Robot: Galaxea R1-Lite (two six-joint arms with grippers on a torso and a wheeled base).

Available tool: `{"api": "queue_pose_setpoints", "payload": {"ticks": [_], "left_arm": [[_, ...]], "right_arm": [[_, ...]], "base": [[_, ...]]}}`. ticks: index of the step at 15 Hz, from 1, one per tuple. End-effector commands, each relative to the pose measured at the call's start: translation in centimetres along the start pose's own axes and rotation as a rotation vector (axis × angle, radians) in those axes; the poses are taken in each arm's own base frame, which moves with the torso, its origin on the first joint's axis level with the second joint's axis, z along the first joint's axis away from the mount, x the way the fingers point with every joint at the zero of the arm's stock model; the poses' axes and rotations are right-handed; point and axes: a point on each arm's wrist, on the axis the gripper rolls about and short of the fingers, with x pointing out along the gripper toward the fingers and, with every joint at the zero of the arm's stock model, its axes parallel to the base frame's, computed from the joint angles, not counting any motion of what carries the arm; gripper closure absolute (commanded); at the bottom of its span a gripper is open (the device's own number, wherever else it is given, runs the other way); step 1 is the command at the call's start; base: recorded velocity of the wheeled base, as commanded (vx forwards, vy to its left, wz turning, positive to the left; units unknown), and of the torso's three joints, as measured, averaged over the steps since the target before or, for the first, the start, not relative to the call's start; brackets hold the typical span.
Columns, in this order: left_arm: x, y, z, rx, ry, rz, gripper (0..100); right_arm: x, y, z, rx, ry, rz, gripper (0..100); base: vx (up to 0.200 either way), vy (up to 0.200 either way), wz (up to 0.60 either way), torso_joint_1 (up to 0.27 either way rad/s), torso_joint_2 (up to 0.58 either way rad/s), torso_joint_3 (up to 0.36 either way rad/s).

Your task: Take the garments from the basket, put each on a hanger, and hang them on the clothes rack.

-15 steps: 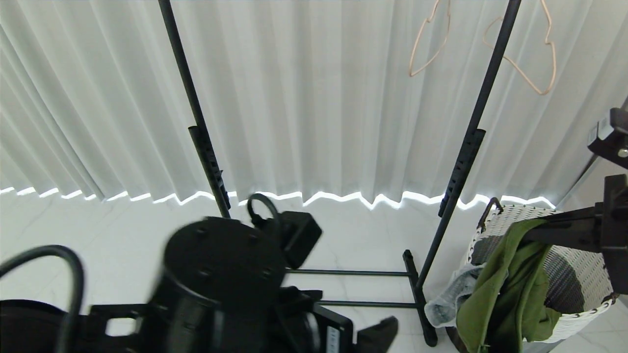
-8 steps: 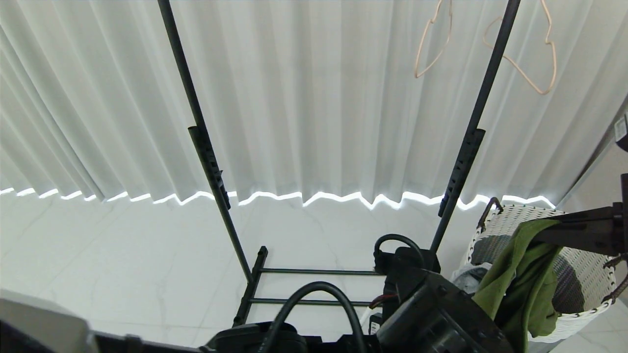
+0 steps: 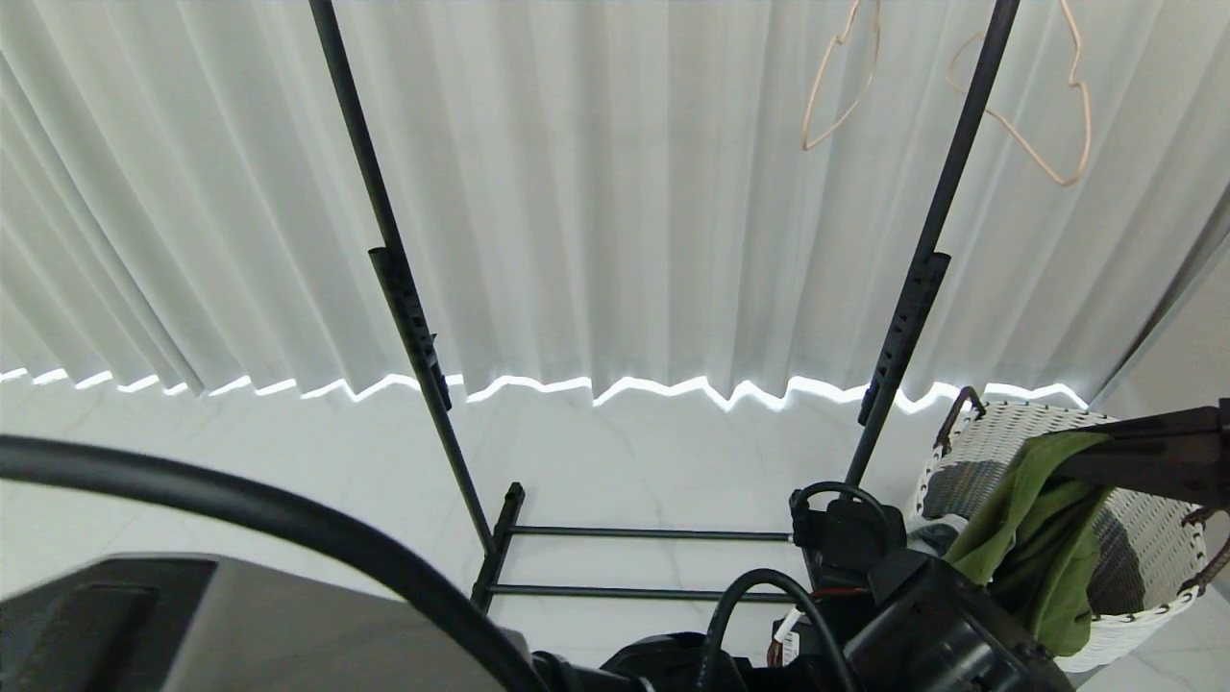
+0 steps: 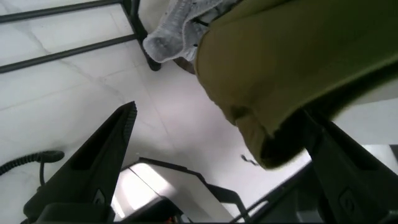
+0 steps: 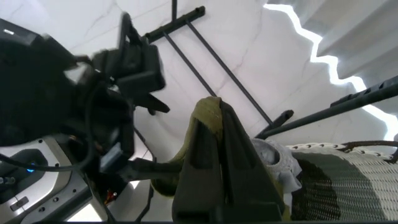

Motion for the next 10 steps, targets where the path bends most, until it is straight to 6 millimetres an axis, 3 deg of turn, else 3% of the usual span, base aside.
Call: {"api": "queue_pose_setpoints", "payload": {"ticks": [1, 5, 6, 10], "left_arm": [[1.16, 0.3, -0.82, 0.008, 0.02, 0.025, 0], [1.45, 0.37, -1.09, 0.012, 0.029, 0.027, 0], [1.45, 0.37, -1.09, 0.012, 0.029, 0.027, 100], [1.14, 0.57, -1.4, 0.018, 0.036, 0.036, 100]], "right_arm": [[-0.29, 0.1, 0.0, -0.003, -0.008, 0.001, 100], [-0.73, 0.21, -0.11, -0.005, -0.017, -0.001, 100], [-0.76, 0.24, -0.22, -0.005, -0.015, -0.001, 100], [-1.15, 0.47, -0.79, -0.004, -0.01, -0.003, 100]], "base": [[0.0, 0.0, 0.0, 0.0, 0.0, 0.0], [0.0, 0.0, 0.0, 0.0, 0.0, 0.0], [0.0, 0.0, 0.0, 0.0, 0.0, 0.0], [0.0, 0.0, 0.0, 0.0, 0.0, 0.0]]}}
